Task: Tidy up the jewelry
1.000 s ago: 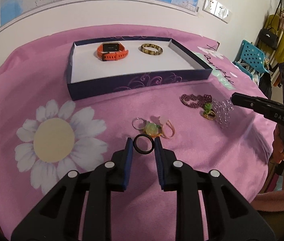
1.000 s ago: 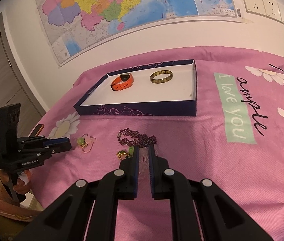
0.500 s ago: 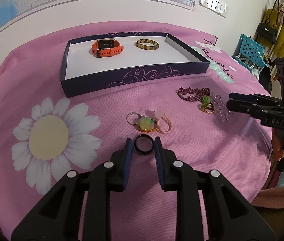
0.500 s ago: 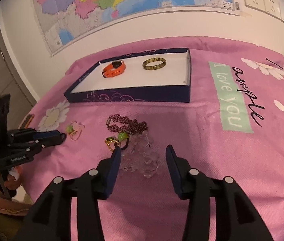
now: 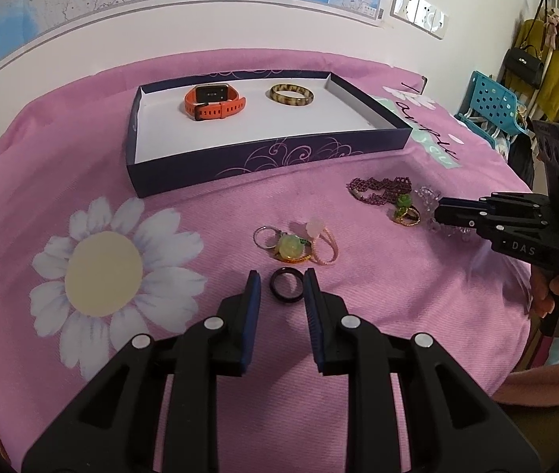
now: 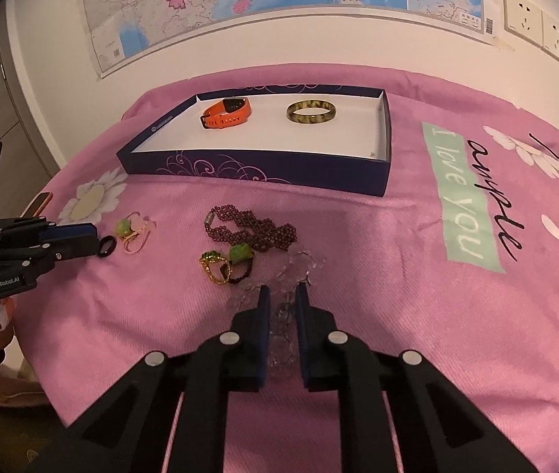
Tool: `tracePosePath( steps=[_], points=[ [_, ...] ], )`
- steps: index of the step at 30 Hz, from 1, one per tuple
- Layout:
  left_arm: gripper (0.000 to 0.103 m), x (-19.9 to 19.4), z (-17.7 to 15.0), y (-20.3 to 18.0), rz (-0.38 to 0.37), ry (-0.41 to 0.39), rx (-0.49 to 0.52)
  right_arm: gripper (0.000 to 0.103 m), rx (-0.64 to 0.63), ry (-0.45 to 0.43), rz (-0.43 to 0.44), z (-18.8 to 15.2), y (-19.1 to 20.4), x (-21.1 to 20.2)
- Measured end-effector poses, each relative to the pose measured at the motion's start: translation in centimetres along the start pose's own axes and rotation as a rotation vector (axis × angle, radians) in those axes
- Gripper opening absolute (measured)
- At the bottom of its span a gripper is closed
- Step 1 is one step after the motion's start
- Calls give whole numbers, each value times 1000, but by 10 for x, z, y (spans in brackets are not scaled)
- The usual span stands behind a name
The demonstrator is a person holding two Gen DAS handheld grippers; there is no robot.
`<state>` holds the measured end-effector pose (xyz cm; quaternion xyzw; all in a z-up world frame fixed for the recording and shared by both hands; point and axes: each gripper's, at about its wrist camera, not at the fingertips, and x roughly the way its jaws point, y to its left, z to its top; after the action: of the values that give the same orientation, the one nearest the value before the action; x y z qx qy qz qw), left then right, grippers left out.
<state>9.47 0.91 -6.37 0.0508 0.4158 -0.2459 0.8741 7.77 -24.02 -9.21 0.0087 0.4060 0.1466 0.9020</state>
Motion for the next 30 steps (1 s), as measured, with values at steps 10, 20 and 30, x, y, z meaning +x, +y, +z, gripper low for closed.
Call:
tracePosePath(
  steps=[10, 20, 30],
  points=[
    [22, 9, 12, -34, -54, -13, 101, 8, 33, -42, 73, 6, 2, -12],
    [22, 30, 28, -32, 16, 3, 92, 8, 24, -63, 100, 13, 5, -11],
    [13, 38, 32, -35, 13, 14, 80, 8, 24, -92, 126, 21, 4, -15]
  ],
)
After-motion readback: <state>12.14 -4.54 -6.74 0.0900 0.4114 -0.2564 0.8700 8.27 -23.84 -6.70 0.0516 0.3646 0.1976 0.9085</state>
